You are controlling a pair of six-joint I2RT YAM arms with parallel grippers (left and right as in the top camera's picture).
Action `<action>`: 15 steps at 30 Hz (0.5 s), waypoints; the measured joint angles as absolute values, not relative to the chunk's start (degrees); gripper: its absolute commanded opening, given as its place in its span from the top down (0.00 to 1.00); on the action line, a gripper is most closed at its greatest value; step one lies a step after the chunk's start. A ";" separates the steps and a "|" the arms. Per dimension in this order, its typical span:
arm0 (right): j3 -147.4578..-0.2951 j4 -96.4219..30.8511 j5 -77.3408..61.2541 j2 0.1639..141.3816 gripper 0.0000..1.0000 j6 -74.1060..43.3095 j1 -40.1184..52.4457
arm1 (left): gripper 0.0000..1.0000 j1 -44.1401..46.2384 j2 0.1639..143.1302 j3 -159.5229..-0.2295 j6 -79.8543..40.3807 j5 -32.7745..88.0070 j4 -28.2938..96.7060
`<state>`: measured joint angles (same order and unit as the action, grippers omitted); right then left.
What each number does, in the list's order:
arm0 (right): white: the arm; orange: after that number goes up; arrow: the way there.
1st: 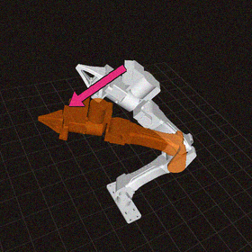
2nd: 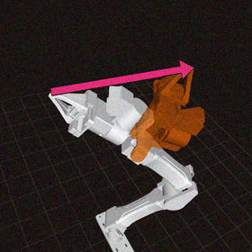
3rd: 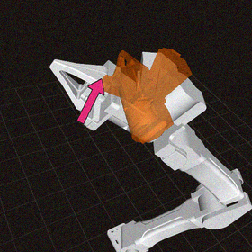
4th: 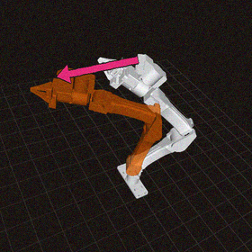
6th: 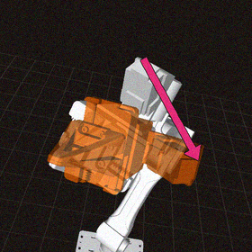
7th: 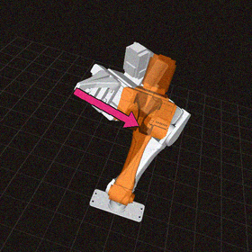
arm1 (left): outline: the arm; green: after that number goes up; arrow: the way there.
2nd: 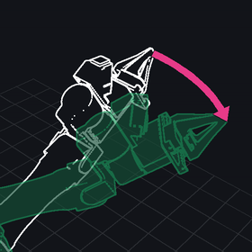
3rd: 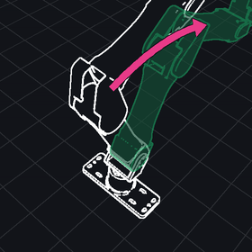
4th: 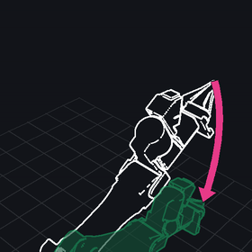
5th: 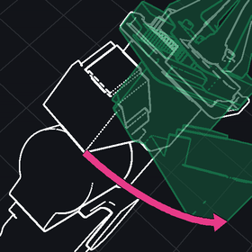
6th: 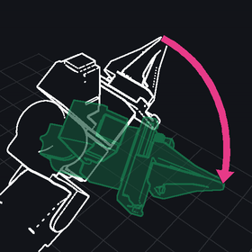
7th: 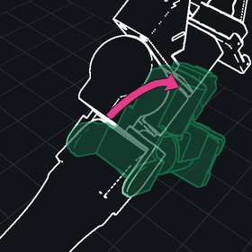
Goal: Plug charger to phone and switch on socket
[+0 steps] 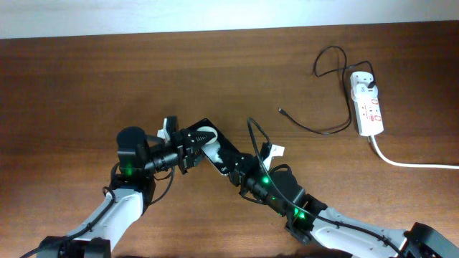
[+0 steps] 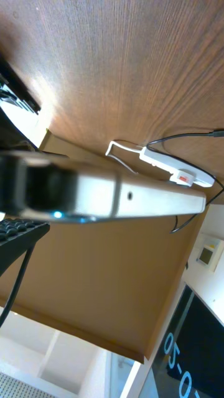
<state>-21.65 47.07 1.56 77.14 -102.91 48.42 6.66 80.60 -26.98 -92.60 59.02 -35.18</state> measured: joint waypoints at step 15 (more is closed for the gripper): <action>-22.06 47.18 1.06 77.14 0.96 -103.57 48.42 | 0.97 9.85 80.60 -26.94 -92.01 56.12 -35.03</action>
<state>-22.06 47.18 1.06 77.14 -103.57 48.42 9.85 80.60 -26.94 -92.01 56.12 -35.03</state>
